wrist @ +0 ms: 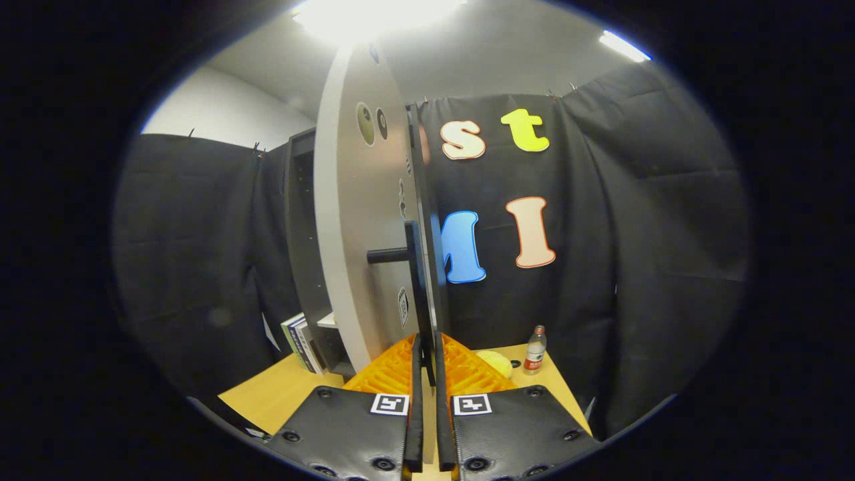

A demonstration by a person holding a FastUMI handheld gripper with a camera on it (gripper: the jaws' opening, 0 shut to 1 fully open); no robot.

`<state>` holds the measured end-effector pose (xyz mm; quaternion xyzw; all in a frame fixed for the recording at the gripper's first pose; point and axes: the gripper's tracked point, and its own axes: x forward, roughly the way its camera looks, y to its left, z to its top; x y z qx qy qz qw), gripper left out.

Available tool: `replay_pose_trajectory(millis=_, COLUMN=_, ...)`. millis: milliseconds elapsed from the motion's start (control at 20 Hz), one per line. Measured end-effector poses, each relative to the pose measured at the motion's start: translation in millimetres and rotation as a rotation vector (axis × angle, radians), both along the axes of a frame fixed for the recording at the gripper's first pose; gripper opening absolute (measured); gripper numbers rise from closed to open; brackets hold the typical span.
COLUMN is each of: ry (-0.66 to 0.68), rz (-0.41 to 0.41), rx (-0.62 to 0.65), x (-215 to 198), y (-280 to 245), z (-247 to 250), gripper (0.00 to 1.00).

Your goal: Open the shoe cabinet door, grab the shoes and put them into the shoe cabinet, then close the shoe cabinet door.

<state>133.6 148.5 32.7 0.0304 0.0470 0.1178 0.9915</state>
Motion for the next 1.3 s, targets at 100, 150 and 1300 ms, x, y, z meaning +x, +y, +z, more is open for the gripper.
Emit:
replay_pose_trajectory(millis=100, ry=0.009, rz=-0.035, rx=-0.004, x=-19.3, y=-9.2, z=-3.8, gripper=0.10)
replay_pose_trajectory(millis=150, ry=0.010, rz=-0.032, rx=0.006, x=-30.9, y=-3.3, z=-3.3, gripper=0.10)
replay_pose_trajectory(millis=1300, ry=0.435, rz=0.344, rx=-0.080, x=-86.8, y=219.9, z=-183.4, gripper=0.98)
